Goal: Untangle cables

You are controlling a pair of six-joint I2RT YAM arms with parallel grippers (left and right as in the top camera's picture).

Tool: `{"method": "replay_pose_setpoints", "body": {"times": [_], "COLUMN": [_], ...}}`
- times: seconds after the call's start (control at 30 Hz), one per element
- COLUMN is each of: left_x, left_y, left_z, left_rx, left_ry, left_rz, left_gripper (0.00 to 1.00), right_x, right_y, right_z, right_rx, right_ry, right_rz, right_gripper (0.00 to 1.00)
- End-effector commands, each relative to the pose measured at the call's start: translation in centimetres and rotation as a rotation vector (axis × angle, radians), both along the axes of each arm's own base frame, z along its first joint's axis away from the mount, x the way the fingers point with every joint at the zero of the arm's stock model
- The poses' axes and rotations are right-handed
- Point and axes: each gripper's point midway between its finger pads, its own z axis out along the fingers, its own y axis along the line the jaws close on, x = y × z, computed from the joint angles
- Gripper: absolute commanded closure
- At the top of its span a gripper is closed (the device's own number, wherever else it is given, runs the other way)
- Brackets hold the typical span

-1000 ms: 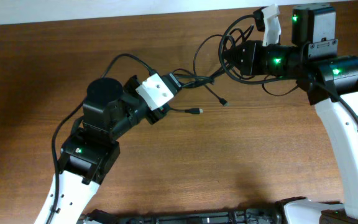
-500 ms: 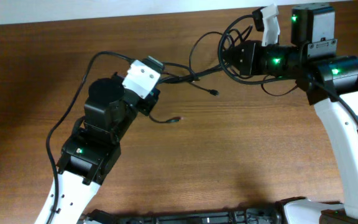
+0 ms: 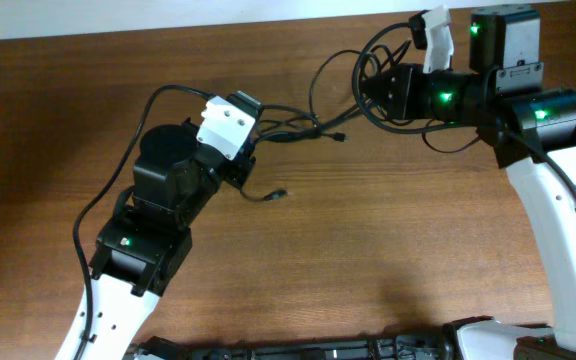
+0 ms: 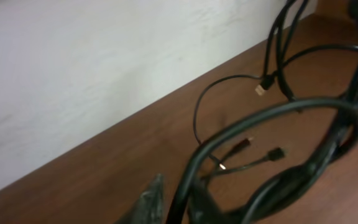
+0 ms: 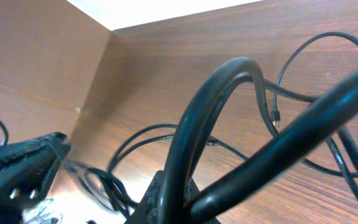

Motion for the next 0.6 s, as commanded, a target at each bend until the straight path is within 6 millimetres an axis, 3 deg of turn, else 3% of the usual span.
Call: {"method": "replay_pose_setpoints", "body": {"times": [0.0, 0.13, 0.2, 0.4, 0.57], "left_x": [-1.6, -3.7, -4.7, -5.8, -5.8], "left_y": [-1.8, -4.1, -5.0, -6.7, -9.4], "left_z": [1.0, 1.3, 1.5, 0.7, -1.7], "left_rx": [-0.059, -0.112, -0.135, -0.107, -0.033], "left_ry": [0.004, 0.028, 0.039, 0.032, 0.021], "left_rz": [-0.145, -0.317, -0.391, -0.541, -0.643], "left_gripper": [0.55, 0.09, 0.0, 0.01, 0.01], "right_x": [0.6, 0.5, 0.5, -0.3, -0.8], "right_y": [-1.0, -1.0, -1.0, 0.2, 0.8], "right_z": [0.5, 0.5, 0.5, 1.1, 1.5], "right_rx": [-0.03, -0.03, -0.027, 0.026, 0.031], "right_ry": [-0.035, -0.035, -0.034, -0.033, -0.069], "right_rz": [-0.033, -0.033, -0.03, 0.04, 0.109], "right_gripper": [0.96, 0.96, 0.96, 0.96, 0.96]}}
